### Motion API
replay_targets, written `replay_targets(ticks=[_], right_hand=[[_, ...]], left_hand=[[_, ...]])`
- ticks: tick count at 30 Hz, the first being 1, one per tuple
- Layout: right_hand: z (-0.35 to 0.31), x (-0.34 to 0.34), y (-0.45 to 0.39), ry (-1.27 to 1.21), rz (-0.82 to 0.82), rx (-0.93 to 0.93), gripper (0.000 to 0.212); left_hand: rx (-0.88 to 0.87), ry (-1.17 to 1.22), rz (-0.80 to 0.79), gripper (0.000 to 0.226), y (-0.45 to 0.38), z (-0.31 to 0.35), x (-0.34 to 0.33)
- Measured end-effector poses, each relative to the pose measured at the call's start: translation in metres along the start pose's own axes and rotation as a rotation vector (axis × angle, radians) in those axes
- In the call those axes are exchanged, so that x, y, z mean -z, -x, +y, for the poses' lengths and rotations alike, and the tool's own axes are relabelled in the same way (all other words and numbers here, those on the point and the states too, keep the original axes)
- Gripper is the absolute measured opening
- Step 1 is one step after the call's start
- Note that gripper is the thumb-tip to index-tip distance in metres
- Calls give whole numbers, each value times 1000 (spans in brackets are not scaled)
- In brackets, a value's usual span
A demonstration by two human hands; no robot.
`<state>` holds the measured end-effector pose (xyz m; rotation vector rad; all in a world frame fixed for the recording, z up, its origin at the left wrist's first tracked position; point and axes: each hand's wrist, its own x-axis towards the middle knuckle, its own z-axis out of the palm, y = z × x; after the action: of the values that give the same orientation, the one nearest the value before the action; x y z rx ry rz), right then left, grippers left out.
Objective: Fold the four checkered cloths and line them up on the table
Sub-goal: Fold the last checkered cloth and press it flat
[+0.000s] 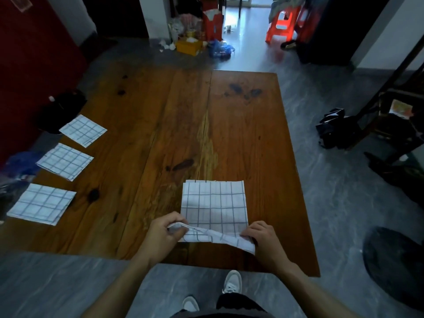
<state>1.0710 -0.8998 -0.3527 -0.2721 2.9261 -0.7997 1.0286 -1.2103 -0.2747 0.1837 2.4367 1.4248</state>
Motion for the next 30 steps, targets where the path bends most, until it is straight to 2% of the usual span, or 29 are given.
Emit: replay_targets(ticks=[7,9,11,12,15,21,23,25,28,30], right_hand=[[5,34,-33,-126,-19,50,19],[-2,49,-40,-260,-55,16,25],[-11,67,-49,-401,-71,-25,18],[-17,77,-54,-432,-64,-39,10],[-28,95,-68,-463,2,-70,22],[-58,127,-96,-668,88,-49,24],[-64,134,-105,-737,148,-87,17],[-69,136,-111,-726,228,-120,19],[-66,131,-115,-712,316,-177,34],[-66,131,-117,-703,342,-209,26]], left_hand=[[32,72,130,14,-29,39,8],[7,68,180,15,-38,51,16],[-22,82,218,13,-50,64,27],[-34,89,232,12,-57,72,33],[-93,94,267,8,-75,95,51],[-168,234,345,17,-103,134,85],[-111,406,259,32,-110,142,96],[-2,506,75,50,-115,137,104],[87,314,-72,55,-124,111,103],[108,274,-70,48,-129,94,96]])
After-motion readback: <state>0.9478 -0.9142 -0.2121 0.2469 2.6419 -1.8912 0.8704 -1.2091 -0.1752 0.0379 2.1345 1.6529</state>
